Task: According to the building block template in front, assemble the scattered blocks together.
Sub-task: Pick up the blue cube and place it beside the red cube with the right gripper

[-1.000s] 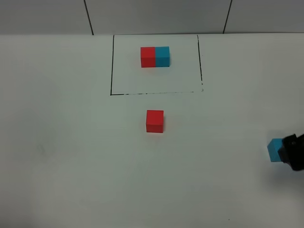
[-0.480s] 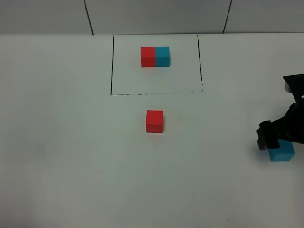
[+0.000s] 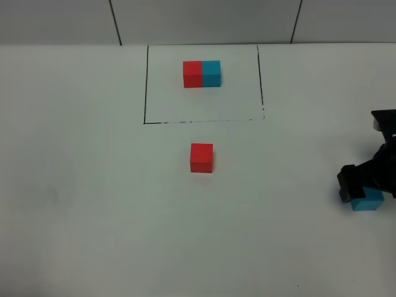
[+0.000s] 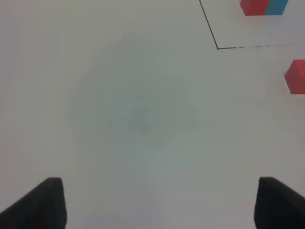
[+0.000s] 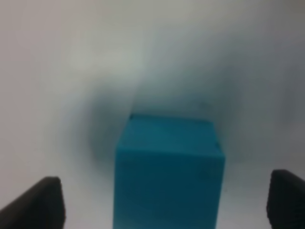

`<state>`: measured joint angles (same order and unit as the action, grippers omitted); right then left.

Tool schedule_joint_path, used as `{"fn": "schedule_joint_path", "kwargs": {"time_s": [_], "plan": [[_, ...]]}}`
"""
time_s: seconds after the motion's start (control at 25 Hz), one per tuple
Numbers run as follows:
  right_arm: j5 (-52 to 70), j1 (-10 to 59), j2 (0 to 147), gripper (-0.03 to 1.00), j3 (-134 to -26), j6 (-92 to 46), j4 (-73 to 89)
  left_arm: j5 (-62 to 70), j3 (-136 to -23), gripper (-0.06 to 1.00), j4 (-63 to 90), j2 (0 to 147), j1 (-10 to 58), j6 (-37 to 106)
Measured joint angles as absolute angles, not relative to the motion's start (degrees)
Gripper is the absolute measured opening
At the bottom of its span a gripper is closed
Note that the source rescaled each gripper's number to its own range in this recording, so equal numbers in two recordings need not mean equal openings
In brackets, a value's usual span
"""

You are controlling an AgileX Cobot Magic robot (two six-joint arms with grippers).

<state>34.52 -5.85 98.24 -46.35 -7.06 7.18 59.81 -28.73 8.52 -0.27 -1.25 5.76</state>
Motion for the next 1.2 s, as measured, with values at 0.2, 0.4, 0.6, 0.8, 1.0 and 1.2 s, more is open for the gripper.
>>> {"fn": "schedule_joint_path", "kwargs": {"time_s": [0.2, 0.4, 0.6, 0.8, 1.0, 1.2], "plan": [[33.64, -5.96, 100.55, 0.93, -46.35, -7.06, 7.18, 59.81, -28.73, 0.84, 8.52, -0.27, -1.25, 5.76], [33.48, -5.96, 102.35, 0.81, -46.35, -7.06, 7.18, 59.81, -28.73, 0.84, 8.52, -0.27, -1.25, 5.76], [33.35, -5.96, 102.70, 0.14, -46.35, -7.06, 6.76, 59.81, -28.73, 0.84, 8.52, -0.27, -1.25, 5.76], [33.39, -4.92, 102.63, 0.02, -46.43, -7.55, 3.49, 59.81, -28.73, 0.84, 8.52, -0.27, -1.25, 5.76], [41.14, 2.37, 101.67, 0.02, -51.04, -19.06, -4.22, 59.81, -28.73, 0.84, 8.47, -0.27, -1.25, 5.76], [51.23, 13.27, 104.57, 0.02, -62.43, -42.00, -5.30, 59.81, -28.73, 0.84, 8.47, -0.27, -1.25, 5.76]]}}
